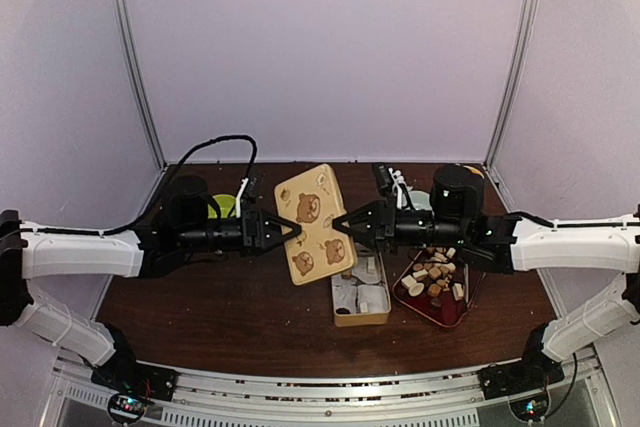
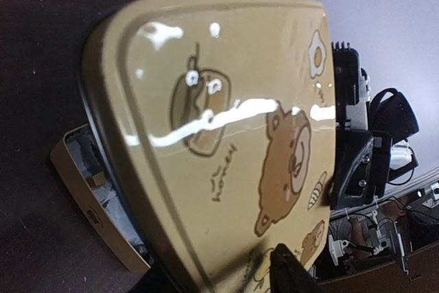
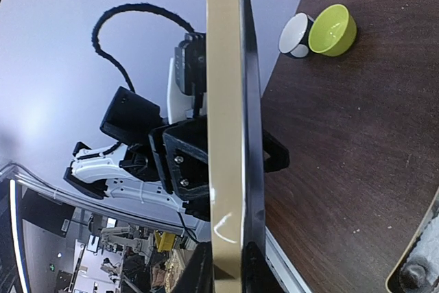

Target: Pack the chocolate

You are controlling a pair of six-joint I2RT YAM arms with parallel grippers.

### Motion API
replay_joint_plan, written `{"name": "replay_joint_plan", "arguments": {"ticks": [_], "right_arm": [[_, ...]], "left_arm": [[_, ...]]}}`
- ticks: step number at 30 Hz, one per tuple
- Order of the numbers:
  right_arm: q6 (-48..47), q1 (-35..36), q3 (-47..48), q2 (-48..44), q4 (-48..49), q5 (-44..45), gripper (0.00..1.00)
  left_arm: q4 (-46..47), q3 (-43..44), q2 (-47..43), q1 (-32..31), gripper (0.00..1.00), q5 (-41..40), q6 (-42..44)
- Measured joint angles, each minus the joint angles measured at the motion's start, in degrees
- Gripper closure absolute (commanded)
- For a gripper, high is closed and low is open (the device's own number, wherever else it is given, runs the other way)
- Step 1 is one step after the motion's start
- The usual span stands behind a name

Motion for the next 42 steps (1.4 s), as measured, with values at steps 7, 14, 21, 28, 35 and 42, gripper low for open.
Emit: {"name": "replay_joint_plan", "arguments": {"ticks": [7,14,21,28,35,42], "right_arm": [[-3.06,-2.51,-4.13,0.0,-6.97,1.53,0.82],[-6.16,-5.53,-5.49,0.02,-10.05,1.62,0.83],[-11.06,-8.41,-5.42,0.13,-16.35,2.05,0.83],[-14.58,-9.73,-5.31,2.71,-19.87,2.97,0.82],[-16.35,-10.14,-5.09,5.86,-21.0,2.89,0.8],[-17.11,-10.6,-5.01,6.4,-22.21,2.86,0.73]], "left_arm": [[2.82,2.64,5.16,-0.59,0.61,-0.22,-0.07],[4.07,4.57,12.13,-0.81,0.63,-1.18,-1.33],[4.83,7.34,18.78,-1.51,0.66,-2.29,-2.01],[4.57,10.36,25.7,-2.49,0.67,-3.63,-2.64],[4.44,10.36,28.11,-3.04,0.67,-4.28,-4.24],[7.15,9.92,28.94,-3.17,0.67,-4.42,-6.25]]}}
